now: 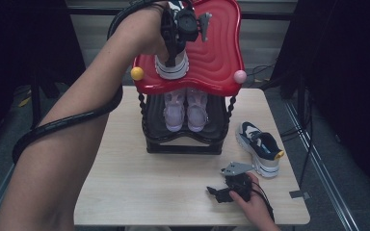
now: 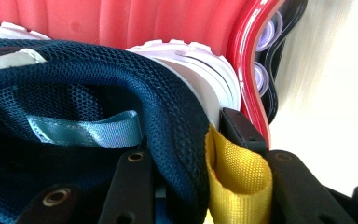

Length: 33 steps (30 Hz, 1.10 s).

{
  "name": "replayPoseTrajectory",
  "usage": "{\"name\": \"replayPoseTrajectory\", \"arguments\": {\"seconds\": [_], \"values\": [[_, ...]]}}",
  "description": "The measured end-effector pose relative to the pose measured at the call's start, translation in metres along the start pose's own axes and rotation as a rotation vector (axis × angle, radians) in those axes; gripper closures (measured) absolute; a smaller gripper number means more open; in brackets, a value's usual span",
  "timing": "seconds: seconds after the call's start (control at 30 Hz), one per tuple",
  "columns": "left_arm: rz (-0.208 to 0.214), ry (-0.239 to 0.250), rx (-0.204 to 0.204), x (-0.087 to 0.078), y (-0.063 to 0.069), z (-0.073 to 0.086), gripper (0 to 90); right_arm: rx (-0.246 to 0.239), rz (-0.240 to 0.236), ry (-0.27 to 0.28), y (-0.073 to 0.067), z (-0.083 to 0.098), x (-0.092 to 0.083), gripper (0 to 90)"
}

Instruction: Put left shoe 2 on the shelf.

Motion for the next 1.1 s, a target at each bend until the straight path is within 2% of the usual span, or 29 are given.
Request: {"name": "replayPoseTrajectory", "arguments": {"seconds": [0.7, 0.93, 1.1], "values": [[0.012, 0.044, -0.046, -0.0004, -0.0026, -0.0007, 53.2, 0.0, 0.0, 0.0, 0.0, 0.0, 0.0, 13.2], [-0.005, 0.055, -0.073, -0.0056, -0.0042, 0.0001, 48.2, 0.0, 0.0, 0.0, 0.0, 0.0, 0.0, 13.1], [-0.002, 0.064, -0.108, -0.0069, -0.0047, 0.0003, 41.9, 0.0, 0.0, 0.0, 0.0, 0.0, 0.0, 13.1]]}}
Point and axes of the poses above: each handheld gripper's, and its own axes: x roughly forward along the jaws, z roughly out of its underside, y roughly to its right, the point moved 5 cm from there along x, roughly forward along the jaws
